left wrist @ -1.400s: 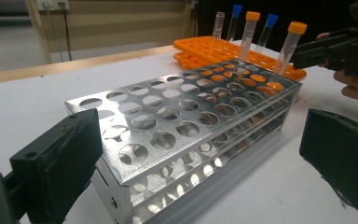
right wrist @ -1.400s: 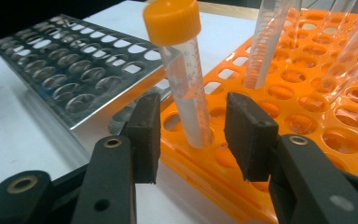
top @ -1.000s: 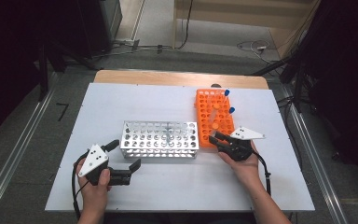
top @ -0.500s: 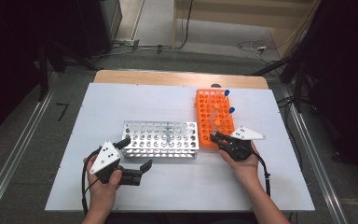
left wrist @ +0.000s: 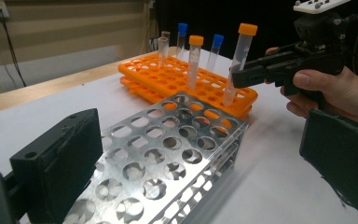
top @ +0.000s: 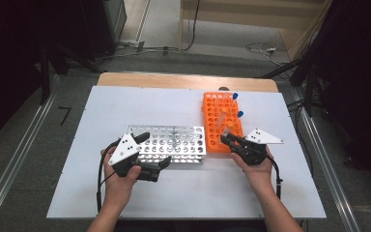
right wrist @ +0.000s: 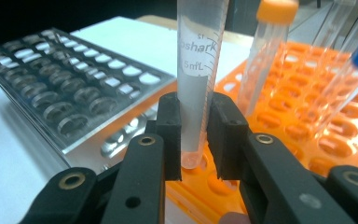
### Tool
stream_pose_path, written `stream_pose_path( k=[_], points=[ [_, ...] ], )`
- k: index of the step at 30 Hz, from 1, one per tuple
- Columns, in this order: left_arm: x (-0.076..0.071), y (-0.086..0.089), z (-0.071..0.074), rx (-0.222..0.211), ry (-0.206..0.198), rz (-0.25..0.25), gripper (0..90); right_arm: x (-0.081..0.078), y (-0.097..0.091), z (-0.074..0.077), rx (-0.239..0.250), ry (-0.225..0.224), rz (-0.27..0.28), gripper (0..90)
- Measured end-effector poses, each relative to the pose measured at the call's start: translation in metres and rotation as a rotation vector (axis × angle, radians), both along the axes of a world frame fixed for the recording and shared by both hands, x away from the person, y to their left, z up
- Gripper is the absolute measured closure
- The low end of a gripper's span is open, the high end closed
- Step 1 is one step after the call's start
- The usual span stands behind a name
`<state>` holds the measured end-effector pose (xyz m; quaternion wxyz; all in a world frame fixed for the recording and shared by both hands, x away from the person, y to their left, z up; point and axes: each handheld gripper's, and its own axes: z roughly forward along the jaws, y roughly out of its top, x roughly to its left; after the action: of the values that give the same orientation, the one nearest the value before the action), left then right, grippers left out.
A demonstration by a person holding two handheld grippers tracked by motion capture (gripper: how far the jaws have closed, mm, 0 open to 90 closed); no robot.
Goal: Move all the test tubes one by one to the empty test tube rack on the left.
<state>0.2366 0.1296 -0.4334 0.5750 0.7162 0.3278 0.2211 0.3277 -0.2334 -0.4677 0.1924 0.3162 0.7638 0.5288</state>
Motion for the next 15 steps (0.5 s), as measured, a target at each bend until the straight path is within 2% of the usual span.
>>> stream_pose_path(
  k=[5, 9, 11, 12, 15],
  points=[
    [0.01, -0.012, 0.007, -0.012, -0.002, -0.029, 0.0, -0.006, 0.001, 0.014, 0.016, -0.015, 0.016, 73.5],
    [0.013, -0.021, 0.009, 0.0, -0.013, -0.092, 0.0, -0.013, 0.004, 0.025, 0.029, -0.022, 0.041, 73.4],
    [0.014, -0.023, 0.009, 0.001, -0.016, -0.103, 0.0, -0.018, 0.007, 0.03, 0.03, -0.017, 0.055, 73.4],
    [0.014, -0.027, 0.008, 0.003, -0.006, -0.134, 0.0, -0.021, 0.008, 0.032, 0.026, -0.018, 0.061, 73.4],
    [0.015, -0.03, 0.007, 0.0, 0.017, -0.138, 0.0, -0.027, 0.012, 0.036, 0.022, -0.011, 0.084, 73.4]
  ],
)
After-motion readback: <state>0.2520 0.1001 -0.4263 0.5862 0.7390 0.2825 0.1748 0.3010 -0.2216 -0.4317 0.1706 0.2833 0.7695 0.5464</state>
